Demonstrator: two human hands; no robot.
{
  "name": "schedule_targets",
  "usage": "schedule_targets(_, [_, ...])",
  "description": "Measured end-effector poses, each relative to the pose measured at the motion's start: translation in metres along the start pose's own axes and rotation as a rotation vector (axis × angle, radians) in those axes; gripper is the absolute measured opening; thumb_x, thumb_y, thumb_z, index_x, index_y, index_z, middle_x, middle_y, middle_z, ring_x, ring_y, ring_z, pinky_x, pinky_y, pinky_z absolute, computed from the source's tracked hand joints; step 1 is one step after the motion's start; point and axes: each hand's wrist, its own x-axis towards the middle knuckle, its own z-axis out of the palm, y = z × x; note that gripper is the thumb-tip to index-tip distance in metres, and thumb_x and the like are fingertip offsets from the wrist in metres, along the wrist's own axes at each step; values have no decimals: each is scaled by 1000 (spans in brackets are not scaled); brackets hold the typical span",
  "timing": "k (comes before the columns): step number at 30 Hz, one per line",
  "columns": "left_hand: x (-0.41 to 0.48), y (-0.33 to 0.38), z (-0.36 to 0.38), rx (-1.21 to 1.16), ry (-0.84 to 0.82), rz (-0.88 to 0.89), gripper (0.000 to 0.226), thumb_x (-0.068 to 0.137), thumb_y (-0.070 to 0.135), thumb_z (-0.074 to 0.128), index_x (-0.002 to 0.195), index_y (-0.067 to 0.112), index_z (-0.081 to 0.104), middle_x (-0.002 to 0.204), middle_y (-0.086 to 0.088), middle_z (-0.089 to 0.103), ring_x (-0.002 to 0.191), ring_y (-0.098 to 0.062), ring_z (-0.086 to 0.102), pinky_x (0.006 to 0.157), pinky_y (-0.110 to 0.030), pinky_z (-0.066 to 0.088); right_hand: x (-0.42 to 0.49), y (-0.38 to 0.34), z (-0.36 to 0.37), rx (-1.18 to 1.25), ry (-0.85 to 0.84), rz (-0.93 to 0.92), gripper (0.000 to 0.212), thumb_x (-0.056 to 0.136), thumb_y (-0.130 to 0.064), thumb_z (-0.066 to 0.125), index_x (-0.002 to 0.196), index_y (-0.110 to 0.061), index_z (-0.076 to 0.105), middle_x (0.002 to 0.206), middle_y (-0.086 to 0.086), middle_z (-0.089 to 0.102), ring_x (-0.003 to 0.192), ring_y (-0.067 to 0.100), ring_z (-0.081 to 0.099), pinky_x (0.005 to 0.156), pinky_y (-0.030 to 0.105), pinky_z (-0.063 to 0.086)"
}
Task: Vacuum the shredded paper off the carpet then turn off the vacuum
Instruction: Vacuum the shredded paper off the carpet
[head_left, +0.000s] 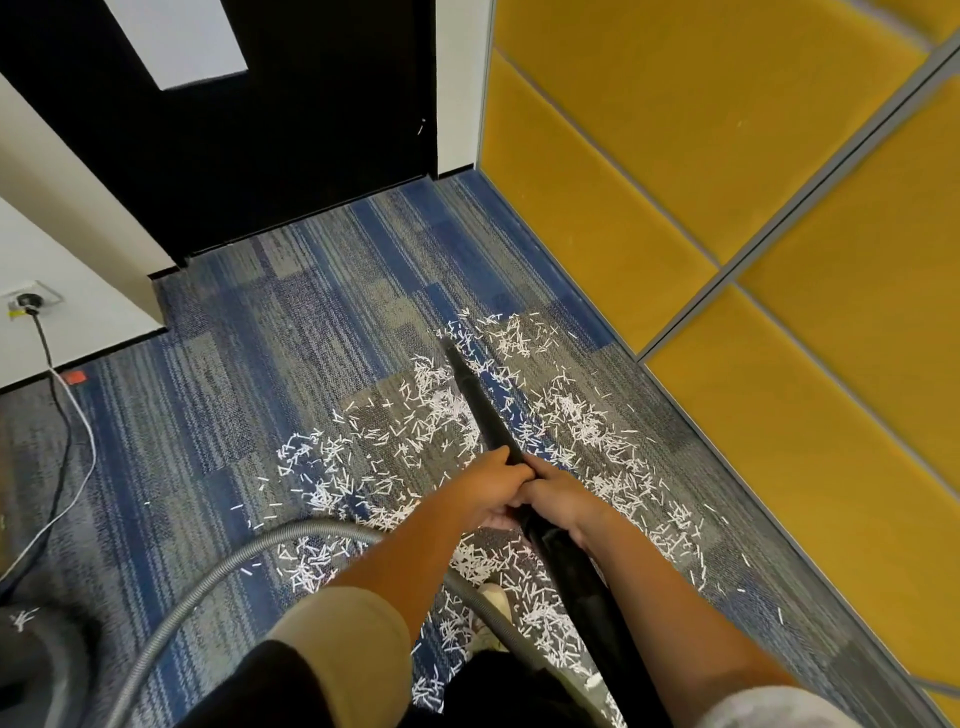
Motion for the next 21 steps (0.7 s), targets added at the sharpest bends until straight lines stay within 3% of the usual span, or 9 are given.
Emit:
schedule_targets(5, [-1,2,-4,-7,26,-26,28,98,14,47,125,16,41,116,-16,61,97,-24,63,82,-33,55,5,-3,0,-44,-54,1,55,86,1,52,136,-19,42,84,9,57,62,18,53,45,23,46])
schedule_targets(14, [0,-4,-20,-36,51,-15,6,96,12,50,101,15,50,97,-10,60,83,-18,63,73,-29,57,11,-8,11,-51,-108,3,49,86,4,52,130,-17,47,77,10,58,55,18,54,42,23,46])
schedule_targets(17, [7,1,-10,8,51,13,11,97,14,48,108,17,48,93,-7,60,77,-15,60,73,-28,55,11,-7,1,-48,-61,-1,52,86,3,52,133,-19,46,78,9,57,58,19,53,42,22,44])
schedule_targets(21, [12,13,6,-21,45,8,27,99,14,45,125,21,45,109,-11,61,89,-18,61,68,-27,55,17,-6,-17,-36,-2,31,60,87,2,50,141,-21,38,82,8,58,61,19,54,43,24,45])
